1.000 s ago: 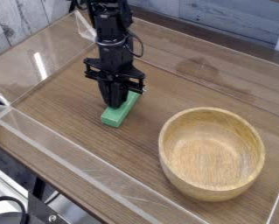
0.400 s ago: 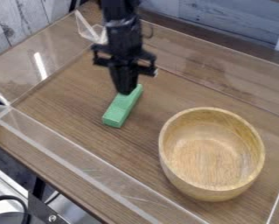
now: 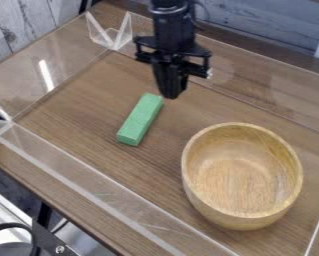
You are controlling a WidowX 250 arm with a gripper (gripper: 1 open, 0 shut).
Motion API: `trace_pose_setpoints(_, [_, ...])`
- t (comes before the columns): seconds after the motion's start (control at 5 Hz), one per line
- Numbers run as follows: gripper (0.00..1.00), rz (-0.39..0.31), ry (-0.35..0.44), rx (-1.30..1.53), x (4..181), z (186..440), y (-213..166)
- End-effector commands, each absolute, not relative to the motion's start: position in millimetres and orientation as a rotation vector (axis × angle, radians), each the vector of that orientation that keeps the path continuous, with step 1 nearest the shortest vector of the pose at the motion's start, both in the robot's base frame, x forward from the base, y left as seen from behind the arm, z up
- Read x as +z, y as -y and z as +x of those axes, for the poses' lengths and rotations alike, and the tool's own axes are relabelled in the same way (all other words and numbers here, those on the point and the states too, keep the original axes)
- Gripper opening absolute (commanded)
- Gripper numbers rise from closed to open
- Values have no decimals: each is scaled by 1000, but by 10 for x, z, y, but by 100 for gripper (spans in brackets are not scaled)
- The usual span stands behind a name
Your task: Put the green block in the brown bowl
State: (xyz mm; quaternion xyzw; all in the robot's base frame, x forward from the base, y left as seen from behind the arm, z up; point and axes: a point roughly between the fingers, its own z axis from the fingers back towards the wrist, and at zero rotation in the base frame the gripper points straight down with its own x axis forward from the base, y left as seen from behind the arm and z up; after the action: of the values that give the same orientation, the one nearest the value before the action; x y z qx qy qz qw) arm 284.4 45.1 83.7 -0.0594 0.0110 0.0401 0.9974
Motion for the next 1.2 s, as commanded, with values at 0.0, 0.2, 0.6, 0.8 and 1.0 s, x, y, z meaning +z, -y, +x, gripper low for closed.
trace_pose_setpoints(0.0, [100,-87,47,84,920,2874,-664])
trace_pose_setpoints(0.2, [100,-70,40,91,827,2862,-788])
trace_pose_setpoints(0.6, [100,-33,9,101,556,2795,-903])
trace_pose_setpoints(0.8, [100,-19,-8,103,405,2767,-921])
trace_pose_setpoints(1.0, [100,-9,-22,106,298,2758,-921])
